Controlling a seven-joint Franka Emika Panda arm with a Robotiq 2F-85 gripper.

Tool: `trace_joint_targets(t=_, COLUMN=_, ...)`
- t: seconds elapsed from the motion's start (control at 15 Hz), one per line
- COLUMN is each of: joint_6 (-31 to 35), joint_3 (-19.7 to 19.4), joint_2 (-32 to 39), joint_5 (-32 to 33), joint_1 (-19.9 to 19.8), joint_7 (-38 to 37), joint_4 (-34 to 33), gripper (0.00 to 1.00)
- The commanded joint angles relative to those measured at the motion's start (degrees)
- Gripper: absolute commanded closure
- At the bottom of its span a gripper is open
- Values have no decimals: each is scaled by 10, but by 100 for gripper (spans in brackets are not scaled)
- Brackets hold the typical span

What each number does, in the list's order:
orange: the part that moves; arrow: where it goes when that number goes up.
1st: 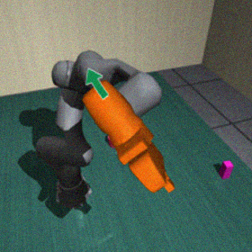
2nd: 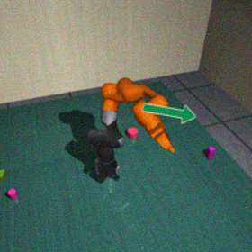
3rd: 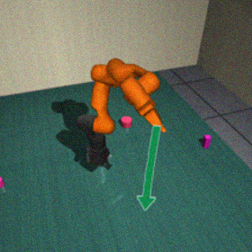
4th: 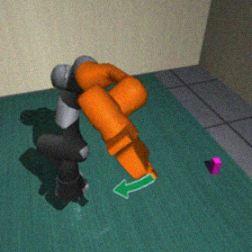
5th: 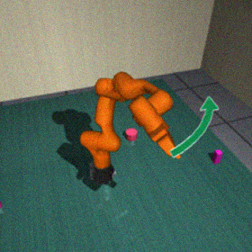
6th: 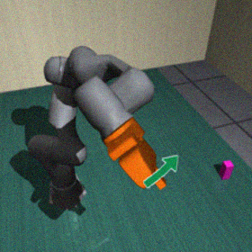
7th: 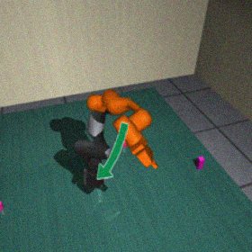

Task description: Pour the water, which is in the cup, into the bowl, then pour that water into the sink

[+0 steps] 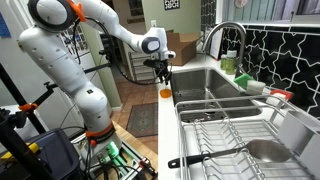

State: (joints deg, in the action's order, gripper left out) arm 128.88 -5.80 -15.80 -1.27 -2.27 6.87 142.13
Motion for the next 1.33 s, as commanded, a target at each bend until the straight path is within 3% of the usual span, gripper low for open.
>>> trace_joint_targets(t=0.0, joint_6=3, joint_3=-2, joint_2=18, joint_5=-18, joint_1=2, joint_7=13, joint_4=-11, gripper=78)
trace_joint_targets(t=0.07, joint_6=6, joint_3=-1, joint_2=19, joint_5=-18, joint_1=1, joint_7=12, joint_4=-11, gripper=89)
trace_joint_targets(t=0.2, joint_6=9, joint_3=0, joint_2=17, joint_5=-19, joint_1=2, joint_7=11, joint_4=-12, gripper=100)
trace_joint_targets(t=0.67, joint_6=7, joint_3=-4, joint_2=-4, joint_5=-29, joint_1=2, joint_7=24, joint_4=-10, gripper=97)
trace_joint_targets(t=1.27, joint_6=-75, joint_3=-28, joint_2=-148, joint_5=-8, joint_1=-38, joint_7=13, joint_4=5, gripper=97)
